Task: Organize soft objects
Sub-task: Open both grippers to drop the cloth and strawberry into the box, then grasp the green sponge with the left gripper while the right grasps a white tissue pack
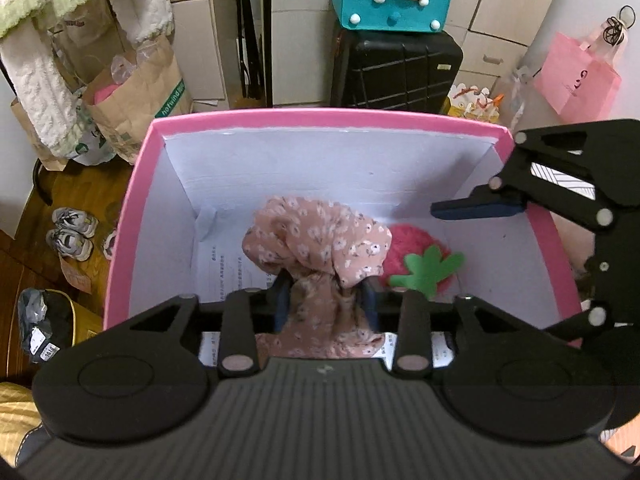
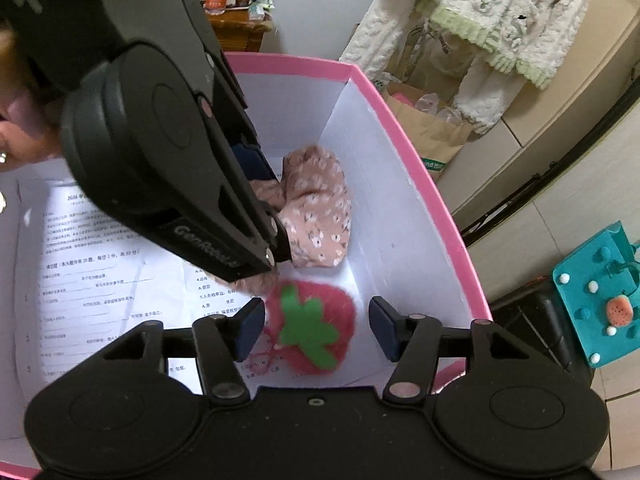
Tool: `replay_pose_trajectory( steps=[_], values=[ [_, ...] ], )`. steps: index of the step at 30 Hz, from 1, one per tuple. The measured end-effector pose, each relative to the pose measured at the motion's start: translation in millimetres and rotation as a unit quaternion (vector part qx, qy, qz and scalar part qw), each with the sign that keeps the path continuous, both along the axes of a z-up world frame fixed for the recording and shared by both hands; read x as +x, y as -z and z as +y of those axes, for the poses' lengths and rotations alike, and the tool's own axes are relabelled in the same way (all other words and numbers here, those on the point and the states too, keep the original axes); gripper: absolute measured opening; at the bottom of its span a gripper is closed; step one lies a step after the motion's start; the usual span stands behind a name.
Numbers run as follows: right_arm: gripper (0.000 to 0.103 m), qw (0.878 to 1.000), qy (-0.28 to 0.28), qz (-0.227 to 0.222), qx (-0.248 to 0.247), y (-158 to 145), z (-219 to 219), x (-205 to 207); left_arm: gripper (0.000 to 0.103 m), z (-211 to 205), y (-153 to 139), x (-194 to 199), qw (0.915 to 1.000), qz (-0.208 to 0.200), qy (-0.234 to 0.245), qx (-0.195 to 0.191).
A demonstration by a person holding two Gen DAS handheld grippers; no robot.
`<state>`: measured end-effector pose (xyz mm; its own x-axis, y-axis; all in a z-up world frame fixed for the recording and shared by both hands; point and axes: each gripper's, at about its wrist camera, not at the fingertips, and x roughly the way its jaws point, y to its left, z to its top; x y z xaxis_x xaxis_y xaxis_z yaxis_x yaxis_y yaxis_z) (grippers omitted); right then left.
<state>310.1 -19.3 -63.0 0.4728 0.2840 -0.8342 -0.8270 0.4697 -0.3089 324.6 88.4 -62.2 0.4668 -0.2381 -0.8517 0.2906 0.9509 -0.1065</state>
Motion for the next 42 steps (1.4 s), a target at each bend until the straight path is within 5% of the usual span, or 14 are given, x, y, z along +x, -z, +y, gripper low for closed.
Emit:
replay_pose_trajectory(
  steps=[5,24,42],
  values=[
    [0.064,0.999,0.007,-0.001,0.037,-17.3,-9.9,-12.3,0.048,-1.2,-11.3,-8.0,0.9997,-0.02,0.007,0.011],
    [0.064,0.982,0.063,0.04,0.171,-88.9,-72.0,-78.2,0.051,-12.5,-69.5,-80.0,0.9971,-0.056,0.034,0.039],
    [0.066,0.97,0.055,0.012,0.237,-130.4,-117.2,-174.1,0.065,-49.4,-126.9,-196.9,0.9805,-0.133,0.114,0.088]
  ],
)
